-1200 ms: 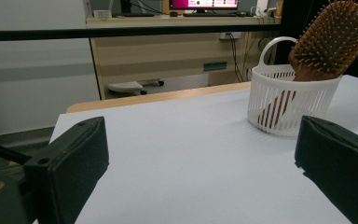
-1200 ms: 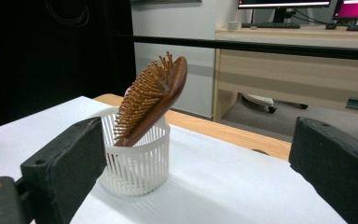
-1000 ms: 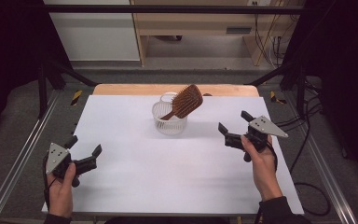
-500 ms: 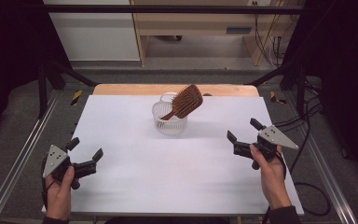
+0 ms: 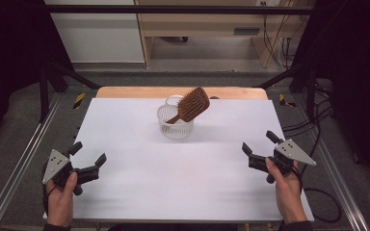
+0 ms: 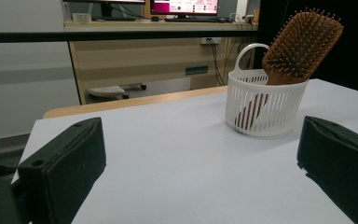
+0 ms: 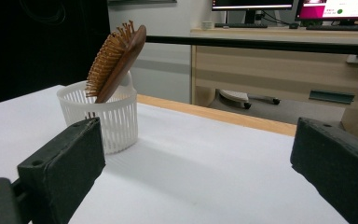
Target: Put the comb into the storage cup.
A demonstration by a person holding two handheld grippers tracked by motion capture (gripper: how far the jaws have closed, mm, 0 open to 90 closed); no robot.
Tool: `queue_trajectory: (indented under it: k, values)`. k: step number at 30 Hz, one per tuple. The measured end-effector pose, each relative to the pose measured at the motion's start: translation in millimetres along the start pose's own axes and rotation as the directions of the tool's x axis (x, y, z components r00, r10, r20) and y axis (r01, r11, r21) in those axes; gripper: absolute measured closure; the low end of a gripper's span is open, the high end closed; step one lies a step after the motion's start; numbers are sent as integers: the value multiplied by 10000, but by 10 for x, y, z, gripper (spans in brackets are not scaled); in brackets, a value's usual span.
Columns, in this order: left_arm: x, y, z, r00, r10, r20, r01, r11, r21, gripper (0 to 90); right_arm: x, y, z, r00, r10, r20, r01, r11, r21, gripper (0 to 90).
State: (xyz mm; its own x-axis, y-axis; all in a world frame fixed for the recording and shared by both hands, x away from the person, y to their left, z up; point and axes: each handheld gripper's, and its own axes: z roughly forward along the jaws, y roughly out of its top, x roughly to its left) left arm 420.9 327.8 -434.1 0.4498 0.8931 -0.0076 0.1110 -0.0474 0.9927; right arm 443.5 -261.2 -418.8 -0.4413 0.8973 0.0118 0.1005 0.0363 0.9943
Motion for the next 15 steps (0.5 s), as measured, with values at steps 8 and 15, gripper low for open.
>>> queue_trajectory:
  k: [8,15]
  values:
    - [23,-6,-60,9999,-150,-29,150,9999,1,14,-12,-124,-53,9999,101,23,-102,9999,55,31]
    - [39,-11,-125,9995,-307,-39,307,9995,-95,14,1,-166,-59,9999,129,-62,-129,9999,38,30]
